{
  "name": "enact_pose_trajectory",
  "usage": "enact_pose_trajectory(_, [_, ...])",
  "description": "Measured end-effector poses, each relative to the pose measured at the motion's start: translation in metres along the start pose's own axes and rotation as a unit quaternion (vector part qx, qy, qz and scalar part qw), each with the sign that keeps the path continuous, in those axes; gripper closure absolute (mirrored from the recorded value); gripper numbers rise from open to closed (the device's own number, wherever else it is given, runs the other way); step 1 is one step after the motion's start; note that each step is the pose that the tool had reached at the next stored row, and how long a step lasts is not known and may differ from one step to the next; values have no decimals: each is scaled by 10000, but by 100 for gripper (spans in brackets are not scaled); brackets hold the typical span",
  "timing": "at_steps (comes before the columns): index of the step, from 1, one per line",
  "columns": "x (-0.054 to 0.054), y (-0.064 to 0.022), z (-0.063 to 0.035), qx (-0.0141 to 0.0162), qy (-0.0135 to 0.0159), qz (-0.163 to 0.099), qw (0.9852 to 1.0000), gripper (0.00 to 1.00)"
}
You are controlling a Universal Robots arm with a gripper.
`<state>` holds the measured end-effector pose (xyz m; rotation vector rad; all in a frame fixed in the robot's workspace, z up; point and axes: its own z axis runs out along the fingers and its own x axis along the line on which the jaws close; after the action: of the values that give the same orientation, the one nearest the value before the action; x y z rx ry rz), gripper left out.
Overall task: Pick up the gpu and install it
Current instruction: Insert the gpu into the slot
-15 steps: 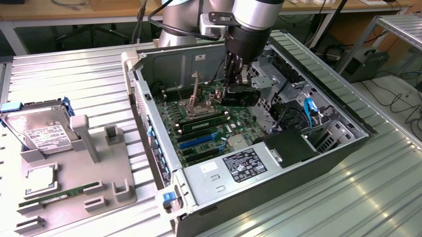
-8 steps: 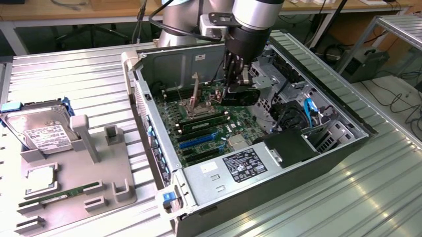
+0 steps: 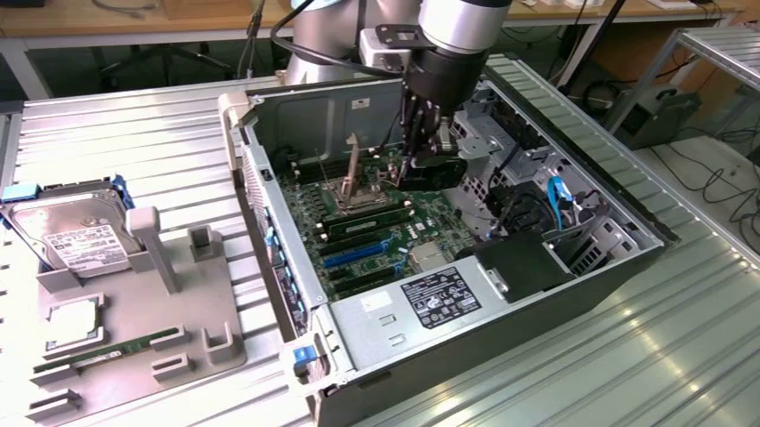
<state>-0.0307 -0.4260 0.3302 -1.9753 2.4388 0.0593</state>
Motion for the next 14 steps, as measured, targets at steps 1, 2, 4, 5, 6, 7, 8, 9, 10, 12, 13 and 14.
enact_pose_trajectory(1, [0, 0, 0, -1, 1, -28, 10000, 73])
enact_pose_trajectory(2, [0, 0, 0, -1, 2, -58, 10000, 73])
enact_pose_trajectory(4, [0, 0, 0, -3, 3, -118, 9999, 73])
enact_pose_trajectory(5, [0, 0, 0, -4, 4, -147, 9999, 73])
enact_pose_trajectory(6, [0, 0, 0, -5, 5, -181, 9998, 73])
enact_pose_trajectory(7, [0, 0, 0, -5, 6, -211, 9998, 73])
enact_pose_trajectory(8, [0, 0, 0, -6, 7, -241, 9997, 73])
enact_pose_trajectory(9, [0, 0, 0, -7, 8, -284, 9996, 73])
enact_pose_trajectory(10, [0, 0, 0, -8, 9, -324, 9995, 73])
enact_pose_trajectory(12, [0, 0, 0, -10, 11, -386, 9993, 73])
enact_pose_trajectory(13, [0, 0, 0, -11, 12, -418, 9991, 73])
enact_pose_trajectory(14, [0, 0, 0, -12, 13, -451, 9990, 73])
